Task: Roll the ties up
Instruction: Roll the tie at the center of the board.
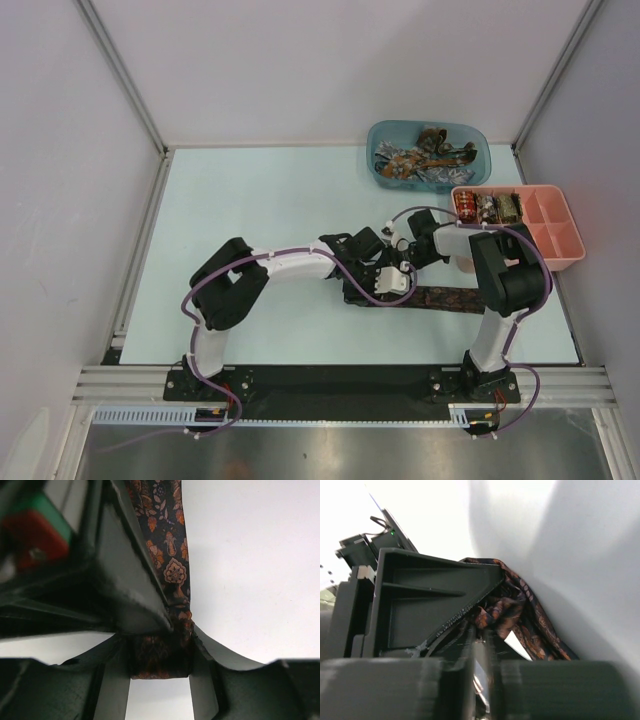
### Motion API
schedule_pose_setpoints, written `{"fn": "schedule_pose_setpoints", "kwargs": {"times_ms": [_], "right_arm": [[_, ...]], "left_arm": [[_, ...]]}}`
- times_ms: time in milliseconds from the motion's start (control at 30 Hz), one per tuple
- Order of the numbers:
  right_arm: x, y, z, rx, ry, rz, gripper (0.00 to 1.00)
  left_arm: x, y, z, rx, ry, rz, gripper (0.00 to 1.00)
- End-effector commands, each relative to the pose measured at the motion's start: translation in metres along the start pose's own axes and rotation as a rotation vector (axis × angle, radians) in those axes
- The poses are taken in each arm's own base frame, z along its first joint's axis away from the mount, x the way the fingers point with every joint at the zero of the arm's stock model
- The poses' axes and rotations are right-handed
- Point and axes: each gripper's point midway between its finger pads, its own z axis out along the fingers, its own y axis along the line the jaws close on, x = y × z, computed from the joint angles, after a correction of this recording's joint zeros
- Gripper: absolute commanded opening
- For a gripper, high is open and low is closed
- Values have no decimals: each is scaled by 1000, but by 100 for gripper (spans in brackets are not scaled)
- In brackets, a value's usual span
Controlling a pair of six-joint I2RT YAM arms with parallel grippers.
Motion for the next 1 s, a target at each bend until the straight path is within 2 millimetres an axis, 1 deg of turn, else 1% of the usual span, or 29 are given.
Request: {"fn": "schedule_pose_setpoints", "kwargs": {"times_ms": [0, 67, 100, 133, 167, 200, 233, 267, 300, 333, 367, 500, 567, 700, 833, 933, 967], "right_arm": [[1, -13, 5, 39, -1, -34, 0], [6, -24, 3, 83, 10, -20, 0], [6, -29, 0, 94, 6, -16, 0], [7, -32, -1, 104, 10, -7, 0], [9, -39, -2, 128, 16, 10, 0], [7, -43, -5, 136, 10, 19, 0], [6, -46, -7, 146, 5, 25, 0], [9, -52, -8, 166, 14, 40, 0], [8, -55, -10, 174, 12, 45, 0], [9, -57, -11, 182, 18, 46, 0], [11, -62, -12, 205, 27, 58, 0], [10, -70, -15, 252, 33, 65, 0], [10, -74, -16, 281, 33, 62, 0], [11, -77, -14, 294, 48, 59, 0], [12, -76, -6, 293, 73, 49, 0], [12, -72, 4, 272, 91, 44, 0], [12, -70, 6, 267, 98, 39, 0]], "left_arm": [[41, -19, 23, 72, 103, -46, 50], [38, -16, 18, 53, 80, -49, 55], [37, -13, 16, 46, 63, -60, 61], [29, -7, 11, 25, 27, -62, 63], [30, -3, 7, 18, 8, -91, 66], [26, 0, 4, 11, -18, -101, 70], [21, 2, 2, 8, -59, -104, 71], [13, 5, -6, -11, -98, -115, 72], [11, 9, -11, -24, -123, -122, 74], [8, 10, -12, -33, -152, -119, 75], [1, 13, -18, -52, -184, -118, 75], [-17, 13, -21, -63, -293, -93, 81], [-24, 8, -18, -24, -325, -85, 82], [-33, 7, -9, 4, -372, -72, 83], [-40, 10, 1, 20, -394, -106, 82], [-42, 8, 10, 51, -398, -123, 70], [-43, 9, 11, 55, -399, -127, 57]]}}
